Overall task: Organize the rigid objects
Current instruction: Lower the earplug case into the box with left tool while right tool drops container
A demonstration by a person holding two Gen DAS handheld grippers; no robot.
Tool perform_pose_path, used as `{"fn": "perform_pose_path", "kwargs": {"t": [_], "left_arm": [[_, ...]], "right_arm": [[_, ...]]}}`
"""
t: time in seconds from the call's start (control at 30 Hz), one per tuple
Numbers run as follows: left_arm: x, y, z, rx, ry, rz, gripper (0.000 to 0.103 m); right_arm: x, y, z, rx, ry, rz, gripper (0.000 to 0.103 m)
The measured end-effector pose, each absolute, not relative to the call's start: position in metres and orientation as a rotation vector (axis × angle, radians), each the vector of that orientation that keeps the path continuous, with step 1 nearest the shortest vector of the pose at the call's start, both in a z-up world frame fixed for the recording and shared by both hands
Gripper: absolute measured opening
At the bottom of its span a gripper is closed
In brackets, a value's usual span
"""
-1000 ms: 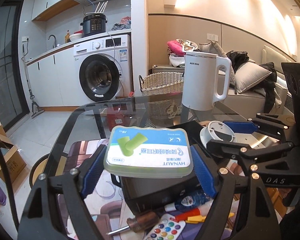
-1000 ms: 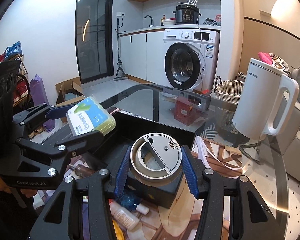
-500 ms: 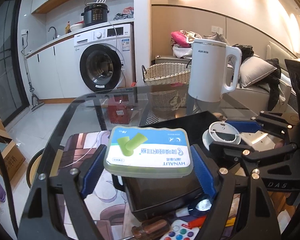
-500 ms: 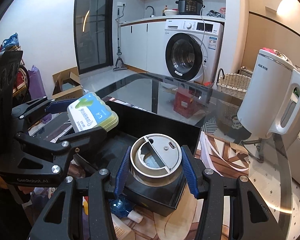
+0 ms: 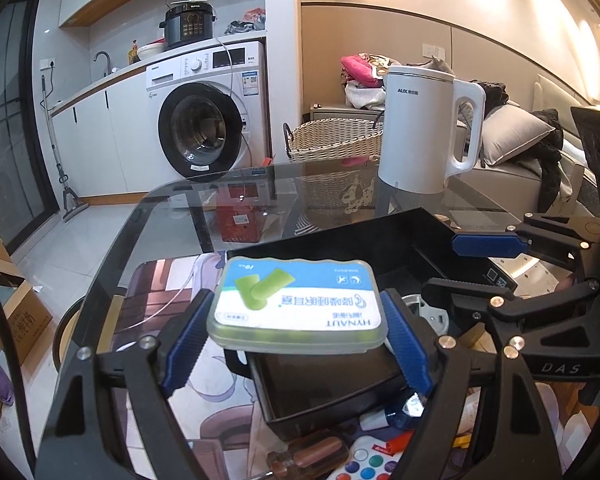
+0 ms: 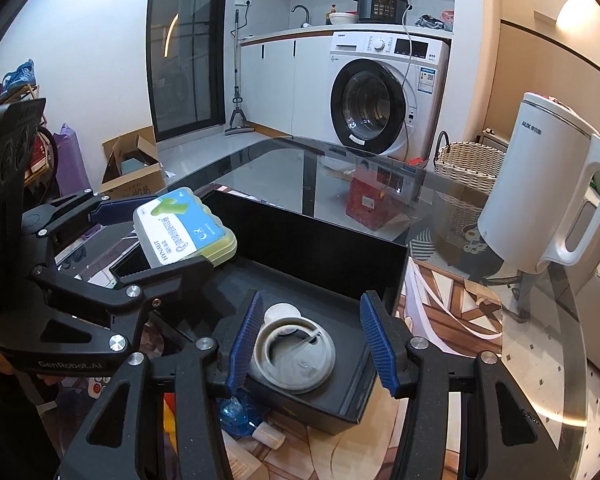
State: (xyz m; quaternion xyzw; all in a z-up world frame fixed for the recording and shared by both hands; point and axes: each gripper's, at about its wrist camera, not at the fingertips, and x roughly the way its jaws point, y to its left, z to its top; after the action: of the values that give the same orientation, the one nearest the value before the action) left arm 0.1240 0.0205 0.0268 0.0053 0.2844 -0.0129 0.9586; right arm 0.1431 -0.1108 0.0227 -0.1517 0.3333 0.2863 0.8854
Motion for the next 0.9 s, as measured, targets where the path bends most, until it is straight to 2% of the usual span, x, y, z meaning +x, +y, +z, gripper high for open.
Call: {"fn": "perform_pose_path", "kwargs": {"t": [0.03, 0.1, 0.13, 0.17, 0.23, 0.33, 0.5, 0.9], "left_arm": [[0.124, 0.020, 0.027, 0.012, 0.577, -0.026, 0.082], [0.123, 0.018, 0.026, 0.015, 0.580, -0.028, 0.083], [0.123, 0.017, 0.026, 0.015, 0.581, -0.031, 0.083], [0.122, 0.017, 0.026, 0.017, 0.583, -0.028, 0.085], [0.121, 0.017, 0.026, 0.022, 0.586, -0.021, 0.097], [0.115, 0.019, 0.030, -0.005, 0.578, -0.033, 0.103], [0.099, 0.025, 0.039, -0.046, 0.558, -0.022, 0.103], [0.076, 0.043, 0.027, -0.061, 0.623, 0.068, 0.103]], "right_arm": [[0.140, -0.112, 0.023, -0.313, 0.692, 0.597, 0.056], [0.135, -0.114, 0.027, -0.304, 0.687, 0.607, 0.070], [0.131, -0.116, 0.029, -0.298, 0.681, 0.615, 0.085], [0.127, -0.118, 0.031, -0.295, 0.670, 0.599, 0.091], [0.122, -0.122, 0.034, -0.284, 0.651, 0.585, 0.093], [0.118, -0.129, 0.035, -0.280, 0.653, 0.557, 0.098], [0.113, -0.138, 0.031, -0.287, 0.681, 0.511, 0.102], [0.090, -0.130, 0.025, -0.295, 0.725, 0.427, 0.103]]}}
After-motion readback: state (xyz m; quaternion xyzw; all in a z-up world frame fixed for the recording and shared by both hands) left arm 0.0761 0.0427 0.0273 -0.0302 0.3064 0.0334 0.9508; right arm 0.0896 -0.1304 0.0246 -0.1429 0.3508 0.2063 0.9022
